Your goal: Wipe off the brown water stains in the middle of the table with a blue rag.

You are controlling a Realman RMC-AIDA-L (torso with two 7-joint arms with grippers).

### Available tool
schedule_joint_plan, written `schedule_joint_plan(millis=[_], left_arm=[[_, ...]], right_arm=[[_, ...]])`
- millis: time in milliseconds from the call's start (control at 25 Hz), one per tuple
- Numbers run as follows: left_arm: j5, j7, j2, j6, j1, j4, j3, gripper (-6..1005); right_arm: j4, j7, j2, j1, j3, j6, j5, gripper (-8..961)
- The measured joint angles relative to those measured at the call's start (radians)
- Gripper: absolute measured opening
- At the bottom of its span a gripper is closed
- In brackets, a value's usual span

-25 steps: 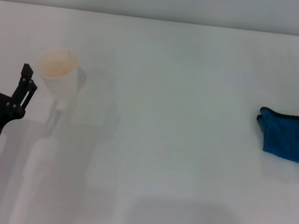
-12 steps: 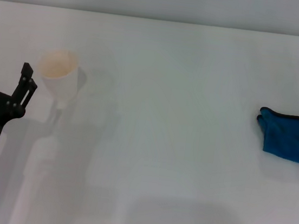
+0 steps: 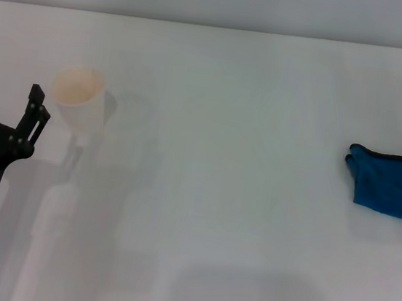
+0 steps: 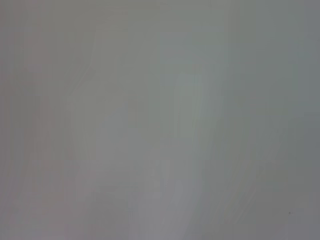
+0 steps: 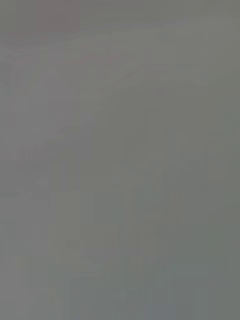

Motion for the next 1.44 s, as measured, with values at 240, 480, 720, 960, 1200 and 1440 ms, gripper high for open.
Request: schedule_joint_plan(millis=[240,480,720,960,1200,1440], left_arm=[[0.0,0.0,-0.001,0.0,0.0,0.0,0.0,862],[0.0,0.0,-0.001,0.002,0.0,0.003,0.002,861],[0.0,0.0,-0.001,0.004,-0.001,0.004,0.002,861],[0.0,0.0,-0.001,0.005,-0.001,0.005,0.002,861],[0.0,0.0,-0.001,0.006,-0.001,0.005,0.002,861],[0.0,0.0,-0.001,0.006,-0.003,0.005,0.002,861]], right_arm=[[0.008,0.005,0.0,0.005,0.0,-0.001,0.0,835],[0.009,0.059,-0.001,0.004,-0.003,0.002,-0.007,835],[0.009,0.065,-0.001,0.003,-0.019,0.007,-0.009,835],[0.009,0.075,-0.002,-0.002,-0.03,0.007,-0.009,835],[0.011,0.075,-0.002,-0.003,-0.031,0.004,-0.009,835],[0.011,0.075,-0.001,-0.001,-0.031,0.003,-0.009,835]])
